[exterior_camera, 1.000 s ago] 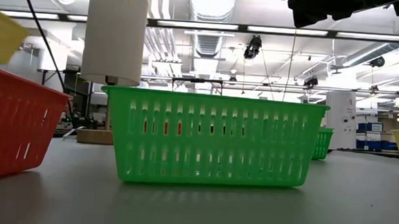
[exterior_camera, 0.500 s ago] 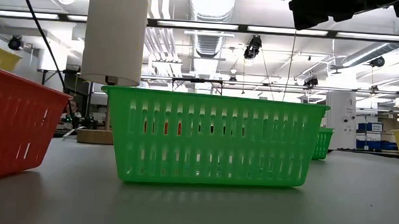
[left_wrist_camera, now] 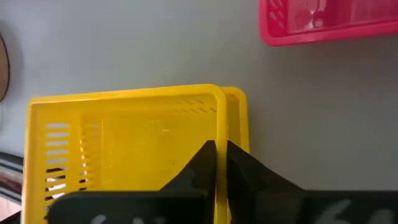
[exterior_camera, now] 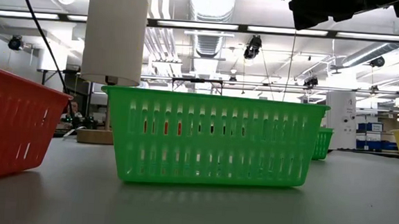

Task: Stack baskets by color
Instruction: Stack the top yellow basket on the left yellow basket, then stack the bottom green basket on the top green basket

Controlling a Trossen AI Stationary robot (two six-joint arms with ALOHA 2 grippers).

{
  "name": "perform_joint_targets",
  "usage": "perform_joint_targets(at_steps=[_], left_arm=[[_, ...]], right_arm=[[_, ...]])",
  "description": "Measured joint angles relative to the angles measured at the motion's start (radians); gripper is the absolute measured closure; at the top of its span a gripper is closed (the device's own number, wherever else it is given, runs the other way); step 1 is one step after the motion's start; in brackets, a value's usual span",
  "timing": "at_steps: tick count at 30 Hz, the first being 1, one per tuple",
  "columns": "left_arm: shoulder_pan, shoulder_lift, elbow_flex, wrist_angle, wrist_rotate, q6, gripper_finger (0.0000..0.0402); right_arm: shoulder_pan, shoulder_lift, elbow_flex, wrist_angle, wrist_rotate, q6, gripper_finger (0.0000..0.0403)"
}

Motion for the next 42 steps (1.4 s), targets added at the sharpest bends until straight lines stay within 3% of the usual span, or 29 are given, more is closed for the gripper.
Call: perform_joint_targets(at_steps=[10, 18, 24, 28, 35, 42], left_arm=[[-0.001, -0.006, -0.007, -0.014, 0.0, 0.009, 0.0314], [0.064, -0.06, 0.06, -0.013, -0.012, -0.001, 0.0302], [0.195, -0.077, 0.134, 0.012, -0.283, 0.043, 0.0304], [0.287, -0.111, 0.136, 0.196, -0.331, 0.301, 0.0315], [0.383, -0.233, 0.024, 0.724, -0.347, 0.878, 0.0349], [0.454, -0.356, -0.181, 1.164, -0.367, 1.258, 0.0369]], right_arm=[[0.0, 0.0, -0.001, 0.0, 0.0, 0.017, 0.0394], [0.0, 0.0, -0.01, 0.0, 0.0, 0.074, 0.0394], [0.0, 0.0, -0.013, 0.0, 0.0, 0.112, 0.0394], [0.0, 0.0, -0.014, 0.001, 0.0, 0.133, 0.0394], [0.067, 0.0, -0.015, 0.013, 0.02, 0.166, 0.0394], [0.22, 0.033, -0.016, 0.07, 0.206, 0.211, 0.0394]])
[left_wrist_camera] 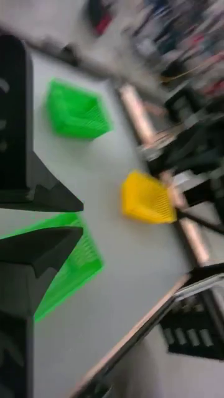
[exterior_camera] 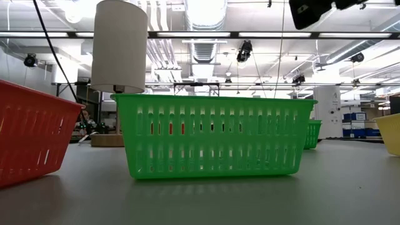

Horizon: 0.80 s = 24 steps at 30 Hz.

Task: Stack baskets by color
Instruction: Stack the bottom green basket on the top green basket

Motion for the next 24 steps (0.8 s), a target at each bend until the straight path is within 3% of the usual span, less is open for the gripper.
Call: perform_joint_targets(at_steps=[8, 12, 16, 24], left_arm=[[0.073, -0.027, -0.299, 0.79, 0.002, 0.535, 0.0371], [0.109, -0.024, -0.401, 1.042, 0.002, 0.629, 0.0371], [0.13, -0.027, -0.451, 1.162, 0.002, 0.637, 0.0371], [0.155, -0.032, -0.459, 1.232, -0.004, 0.751, 0.0371]], right_arm=[[0.081, 0.157, 0.032, 0.134, 0.073, 0.042, 0.0394], [0.09, 0.256, 0.104, 0.132, 0.07, 0.07, 0.0394], [0.105, 0.343, 0.196, 0.068, 0.06, 0.085, 0.0394], [0.134, 0.51, 0.42, -0.142, 0.057, 0.152, 0.0394]])
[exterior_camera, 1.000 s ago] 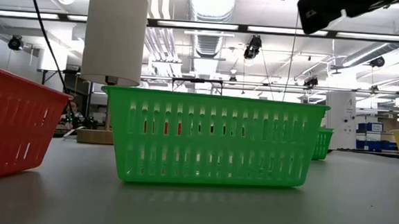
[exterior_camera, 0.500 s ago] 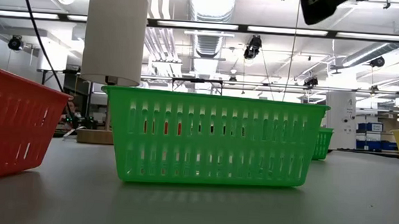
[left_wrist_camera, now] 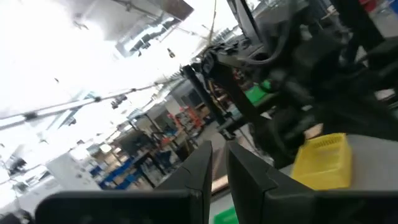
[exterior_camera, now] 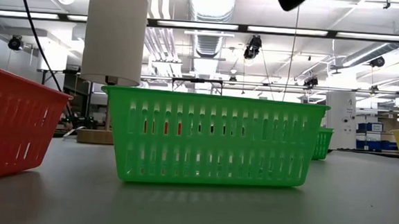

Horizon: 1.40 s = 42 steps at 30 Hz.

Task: Stack baskets by color
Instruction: Stack the bottom green basket on the top green basket

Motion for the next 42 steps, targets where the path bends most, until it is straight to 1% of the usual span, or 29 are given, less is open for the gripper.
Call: perform_joint_targets(at_steps=[6, 13, 16, 20, 26, 30, 36, 39, 42], left_arm=[[0.0, -0.004, -0.001, 0.04, 0.0, 0.081, 0.0371], [-0.001, -0.008, -0.001, 0.041, 0.0, 0.094, 0.0371], [-0.001, -0.008, -0.001, 0.041, 0.0, 0.093, 0.0371], [-0.001, -0.008, -0.005, 0.033, 0.001, 0.088, 0.0371], [-0.001, -0.008, -0.006, 0.033, 0.001, 0.087, 0.0371], [-0.001, -0.008, -0.004, 0.034, 0.001, 0.09, 0.0371], [-0.001, -0.01, -0.005, 0.034, 0.003, 0.094, 0.0371], [-0.001, -0.01, -0.006, 0.034, 0.005, 0.094, 0.0371], [-0.001, -0.01, -0.007, 0.034, 0.007, 0.094, 0.0371]], right_arm=[[0.016, 0.137, 0.187, -0.194, 0.0, 0.052, 0.0394], [0.017, 0.274, 0.349, -0.373, -0.002, 0.112, 0.0392], [0.017, 0.32, 0.402, -0.444, -0.036, 0.151, 0.0378], [0.017, 0.379, 0.463, -0.511, -0.046, 0.198, 0.0341], [0.014, 0.46, 0.497, -0.514, -0.046, 0.204, 0.0274], [0.001, 0.495, 0.497, -0.51, -0.046, 0.223, 0.025], [-0.008, 0.549, 0.497, -0.501, -0.045, 0.221, 0.025], [-0.012, 0.561, 0.497, -0.496, -0.047, 0.215, 0.0261], [-0.016, 0.565, 0.497, -0.491, -0.046, 0.208, 0.0282]])
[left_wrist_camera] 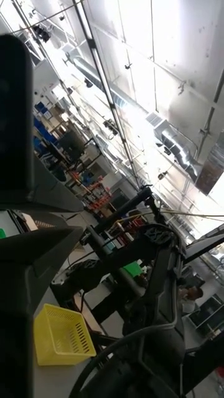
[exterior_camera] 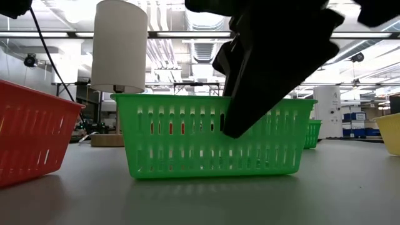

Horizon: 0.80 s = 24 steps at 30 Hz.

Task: Stack baskets by color
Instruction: Stack the bottom green basket on the top green basket

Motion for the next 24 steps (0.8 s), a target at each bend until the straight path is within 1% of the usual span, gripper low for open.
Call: perform_joint_targets(at_steps=[9, 16, 24], left_arm=[[0.0, 0.001, 0.0, 0.0, 0.0, 0.0, 0.0371], [-0.001, 0.001, -0.001, 0.0, 0.0, -0.001, 0.0371], [-0.001, 0.001, -0.002, 0.0, 0.0, -0.008, 0.0371]], right_arm=[[-0.001, -0.001, 0.0, 0.0, -0.007, -0.041, 0.0385], [-0.001, -0.024, 0.0, -0.002, 0.001, -0.07, 0.0394], [-0.004, -0.106, -0.001, -0.056, 0.028, -0.149, 0.0394]])
